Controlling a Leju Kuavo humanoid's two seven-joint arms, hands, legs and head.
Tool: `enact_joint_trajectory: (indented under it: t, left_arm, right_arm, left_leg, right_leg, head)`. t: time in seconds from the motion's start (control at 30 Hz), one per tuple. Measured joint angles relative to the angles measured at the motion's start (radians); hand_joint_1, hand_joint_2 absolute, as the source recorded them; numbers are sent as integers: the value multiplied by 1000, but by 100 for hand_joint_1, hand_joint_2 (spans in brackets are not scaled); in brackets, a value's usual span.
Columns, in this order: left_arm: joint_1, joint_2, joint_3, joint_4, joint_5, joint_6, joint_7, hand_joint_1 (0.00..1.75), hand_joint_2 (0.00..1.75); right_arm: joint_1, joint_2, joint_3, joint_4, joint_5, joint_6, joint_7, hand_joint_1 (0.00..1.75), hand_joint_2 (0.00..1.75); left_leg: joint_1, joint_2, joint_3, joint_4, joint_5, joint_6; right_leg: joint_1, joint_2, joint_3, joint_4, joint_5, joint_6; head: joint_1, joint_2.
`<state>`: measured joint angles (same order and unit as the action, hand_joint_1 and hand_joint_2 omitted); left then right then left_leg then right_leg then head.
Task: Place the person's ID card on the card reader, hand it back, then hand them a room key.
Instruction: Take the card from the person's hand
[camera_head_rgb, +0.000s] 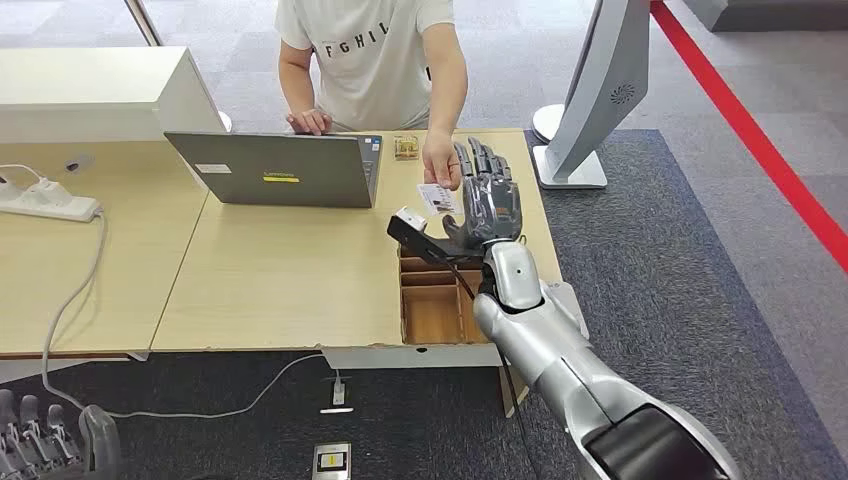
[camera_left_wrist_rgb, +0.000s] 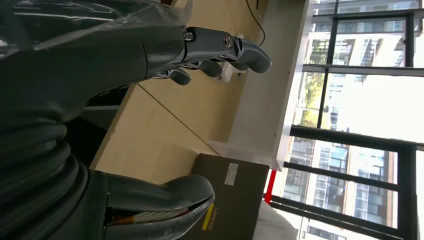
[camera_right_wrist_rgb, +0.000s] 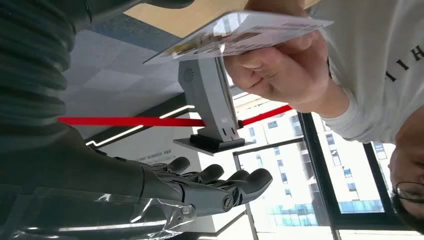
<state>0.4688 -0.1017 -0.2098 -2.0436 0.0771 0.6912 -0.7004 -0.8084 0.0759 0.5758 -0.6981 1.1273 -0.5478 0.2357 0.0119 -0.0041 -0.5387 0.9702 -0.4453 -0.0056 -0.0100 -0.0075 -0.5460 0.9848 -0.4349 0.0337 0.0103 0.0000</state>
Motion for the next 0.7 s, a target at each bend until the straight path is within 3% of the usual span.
enact_joint_trajectory:
  t: [0.13,0.17,0.27,0.3,0.7]
  left_arm:
    - [-1,1,0,0,7,0,0,0,175]
    - [-1,2,0,0,10,0,0,0,175]
    - [-4,4,0,0,17,0,0,0,175]
    - [-5,5,0,0,19,0,0,0,175]
    - [-34,19,-2,8,38,0,0,0,175]
  right_arm:
    - [0,-19,-6,0,1,0,15,0,175]
    - [0,-25,-7,0,1,0,18,34,175]
    - [0,-41,-11,0,0,-1,21,165,175]
    - [1,-45,-11,0,0,-1,21,175,175]
    - [10,-67,-12,-20,-15,1,13,175,175]
  left_leg:
    - [0,0,0,0,0,0]
    - [0,0,0,0,0,0]
    - [0,0,0,0,0,0]
    - [0,0,0,0,0,0]
    - [0,0,0,0,0,0]
  right_leg:
    - [0,0,0,0,0,0]
    - [0,0,0,0,0,0]
    - [0,0,0,0,0,0]
    - [0,0,0,0,0,0]
    - [0,0,0,0,0,0]
  head:
    - [0,0]
    - [0,0]
    - [0,0]
    - [0,0]
    - [0,0]
